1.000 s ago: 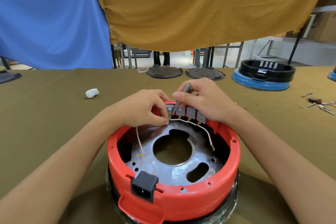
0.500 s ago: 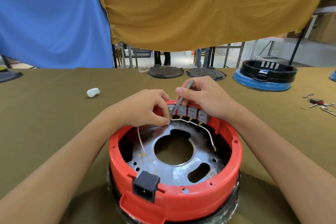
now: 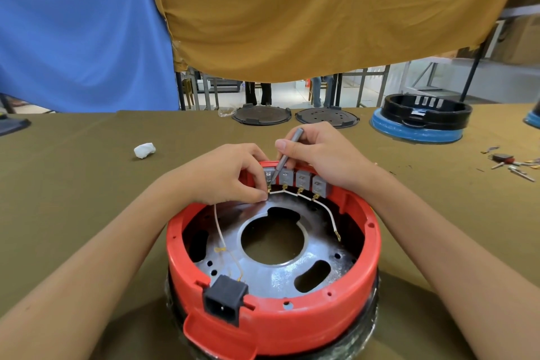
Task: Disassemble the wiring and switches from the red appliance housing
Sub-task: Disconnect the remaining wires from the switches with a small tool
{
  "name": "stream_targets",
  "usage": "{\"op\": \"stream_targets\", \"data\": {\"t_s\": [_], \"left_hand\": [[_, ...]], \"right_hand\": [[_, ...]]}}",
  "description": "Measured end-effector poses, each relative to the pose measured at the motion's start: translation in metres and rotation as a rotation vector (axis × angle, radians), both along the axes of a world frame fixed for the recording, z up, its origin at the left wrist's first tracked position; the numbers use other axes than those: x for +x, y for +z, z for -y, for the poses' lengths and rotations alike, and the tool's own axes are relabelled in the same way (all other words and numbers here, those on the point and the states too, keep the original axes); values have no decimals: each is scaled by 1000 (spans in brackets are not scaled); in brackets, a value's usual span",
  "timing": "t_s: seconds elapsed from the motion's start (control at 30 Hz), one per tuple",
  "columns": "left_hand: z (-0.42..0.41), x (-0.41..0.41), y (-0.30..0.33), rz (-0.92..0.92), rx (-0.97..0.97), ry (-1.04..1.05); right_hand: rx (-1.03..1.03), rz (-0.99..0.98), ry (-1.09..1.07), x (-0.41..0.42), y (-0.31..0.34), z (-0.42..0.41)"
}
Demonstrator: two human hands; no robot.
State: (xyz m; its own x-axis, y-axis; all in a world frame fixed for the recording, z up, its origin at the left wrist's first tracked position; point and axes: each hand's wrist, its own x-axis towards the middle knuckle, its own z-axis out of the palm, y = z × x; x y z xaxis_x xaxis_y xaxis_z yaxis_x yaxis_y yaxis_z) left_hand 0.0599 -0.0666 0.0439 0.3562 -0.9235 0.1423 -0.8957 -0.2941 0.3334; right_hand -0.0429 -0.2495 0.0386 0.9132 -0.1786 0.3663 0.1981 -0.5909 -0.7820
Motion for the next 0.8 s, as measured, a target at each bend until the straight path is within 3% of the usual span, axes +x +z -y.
{"op": "stream_targets", "data": {"t_s": [0.67, 0.8], "left_hand": [[-1, -2, 0, -6, 3, 0], [-1, -2, 1, -9, 1, -1]], "right_hand": [[9, -8, 18, 0, 1, -1], [-100, 40, 0, -5, 1, -2]]}}
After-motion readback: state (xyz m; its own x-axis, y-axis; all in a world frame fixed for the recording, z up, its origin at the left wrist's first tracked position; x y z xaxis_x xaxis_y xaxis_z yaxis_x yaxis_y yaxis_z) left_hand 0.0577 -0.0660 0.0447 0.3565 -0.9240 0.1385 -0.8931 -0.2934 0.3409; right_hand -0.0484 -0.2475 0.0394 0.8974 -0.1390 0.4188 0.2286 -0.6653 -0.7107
